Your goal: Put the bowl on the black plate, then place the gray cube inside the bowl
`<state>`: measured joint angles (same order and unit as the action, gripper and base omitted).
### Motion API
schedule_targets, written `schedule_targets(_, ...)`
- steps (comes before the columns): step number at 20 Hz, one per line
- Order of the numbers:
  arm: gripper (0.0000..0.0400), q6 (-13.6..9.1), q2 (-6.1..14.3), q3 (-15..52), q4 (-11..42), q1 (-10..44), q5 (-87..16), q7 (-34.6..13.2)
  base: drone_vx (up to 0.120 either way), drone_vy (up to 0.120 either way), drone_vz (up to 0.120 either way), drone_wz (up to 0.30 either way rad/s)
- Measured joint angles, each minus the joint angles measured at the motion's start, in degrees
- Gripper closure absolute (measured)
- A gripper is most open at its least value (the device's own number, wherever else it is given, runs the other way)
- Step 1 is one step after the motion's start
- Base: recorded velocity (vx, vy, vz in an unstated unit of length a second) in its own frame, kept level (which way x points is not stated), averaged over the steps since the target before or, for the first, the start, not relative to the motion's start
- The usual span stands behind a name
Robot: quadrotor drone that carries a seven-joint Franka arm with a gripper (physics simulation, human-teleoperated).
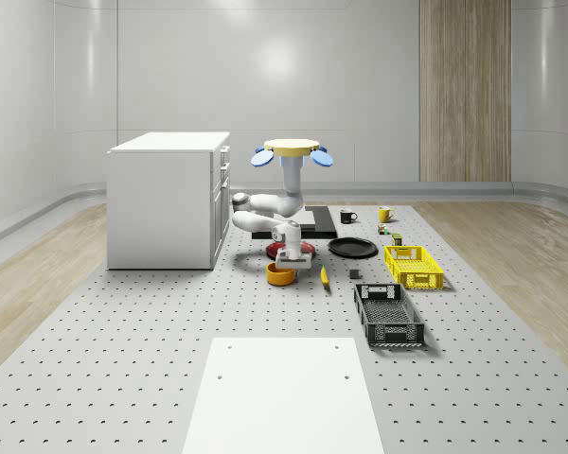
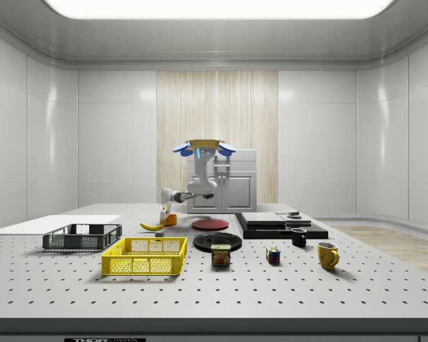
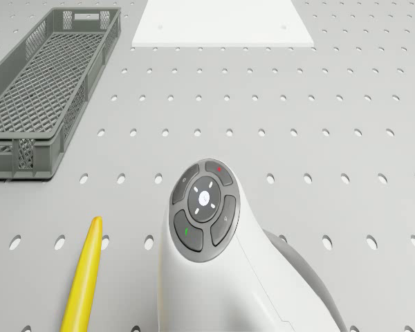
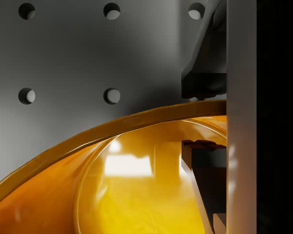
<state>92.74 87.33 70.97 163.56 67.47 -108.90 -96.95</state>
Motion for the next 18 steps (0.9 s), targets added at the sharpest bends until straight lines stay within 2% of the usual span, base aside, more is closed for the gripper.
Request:
schedule_targets(4,0.0294,-0.4,-0.1,0.9,0.3,-0.2,0.9,0.0,0.000,0.000,0.010,0.000)
schedule_targets(9,0.0298,-1.3,-0.1,3.6,0.9,-0.5,3.4,0.0,-0.016,0.008,0.120,0.000)
schedule_targets(13,0.0299,-1.6,-0.1,4.6,1.1,-0.6,4.4,-0.1,-0.120,0.120,0.120,0.000)
schedule_targets(18,0.0300,-1.6,0.0,5.1,1.2,-0.6,4.9,-0.1,-0.120,0.120,0.000,0.000)
